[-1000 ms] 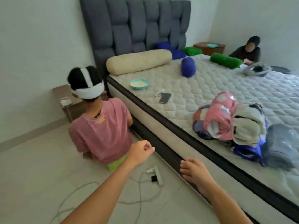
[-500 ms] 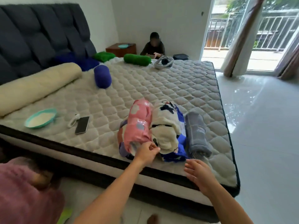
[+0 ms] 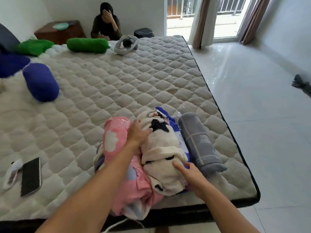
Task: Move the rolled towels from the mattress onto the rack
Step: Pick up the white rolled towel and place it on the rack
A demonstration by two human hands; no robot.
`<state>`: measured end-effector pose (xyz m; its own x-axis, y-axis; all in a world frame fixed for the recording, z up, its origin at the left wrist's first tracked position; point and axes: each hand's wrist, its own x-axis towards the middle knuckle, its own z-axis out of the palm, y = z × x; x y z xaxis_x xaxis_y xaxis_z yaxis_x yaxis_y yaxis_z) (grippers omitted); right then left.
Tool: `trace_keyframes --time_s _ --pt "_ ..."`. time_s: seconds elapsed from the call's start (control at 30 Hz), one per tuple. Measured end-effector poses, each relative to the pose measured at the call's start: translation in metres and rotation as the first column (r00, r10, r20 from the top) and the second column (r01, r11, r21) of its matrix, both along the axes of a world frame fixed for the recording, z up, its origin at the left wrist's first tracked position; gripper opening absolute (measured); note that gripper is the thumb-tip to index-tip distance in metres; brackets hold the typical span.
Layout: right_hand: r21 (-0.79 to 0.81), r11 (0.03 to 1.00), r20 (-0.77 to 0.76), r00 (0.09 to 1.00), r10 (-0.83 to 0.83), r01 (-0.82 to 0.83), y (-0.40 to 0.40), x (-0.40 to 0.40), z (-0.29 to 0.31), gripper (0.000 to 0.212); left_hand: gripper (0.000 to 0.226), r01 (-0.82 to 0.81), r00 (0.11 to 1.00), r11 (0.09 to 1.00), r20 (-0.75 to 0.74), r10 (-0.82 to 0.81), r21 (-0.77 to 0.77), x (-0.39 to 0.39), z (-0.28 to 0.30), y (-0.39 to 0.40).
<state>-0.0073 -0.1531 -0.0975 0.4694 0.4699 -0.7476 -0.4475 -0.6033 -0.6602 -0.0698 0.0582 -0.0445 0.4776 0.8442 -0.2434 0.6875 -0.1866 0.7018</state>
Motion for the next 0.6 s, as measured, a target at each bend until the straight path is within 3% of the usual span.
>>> trace_keyframes --time_s 0.13,0.23,0.33,0.47,0.6 --pt "-0.021 1.0 -0.122 0.992 -0.019 0.017 0.014 0.01 -0.004 0.073 0.071 0.096 0.993 0.994 -0.06 -0.1 -0.057 0.017 -0.015 0.027" --pt "0.004 1.0 -0.178 0.984 -0.024 0.025 0.024 0.014 -0.002 0.049 0.071 0.12 0.988 0.992 -0.097 -0.124 -0.045 0.023 -0.027 0.036" --pt "0.039 0.999 -0.184 0.983 -0.011 0.019 0.029 0.014 0.0 0.029 0.055 0.102 0.988 0.995 -0.117 -0.104 -0.024 0.028 -0.032 0.042" --pt "0.013 0.999 -0.184 0.982 -0.031 0.034 0.029 0.015 -0.005 0.027 0.021 0.096 0.987 0.995 -0.124 -0.099 -0.024 0.031 -0.03 0.042" --pt "-0.001 1.0 -0.117 0.993 -0.023 0.023 0.027 0.019 -0.005 0.031 0.02 0.081 0.99 0.997 -0.117 -0.082 -0.009 0.028 -0.022 0.039"
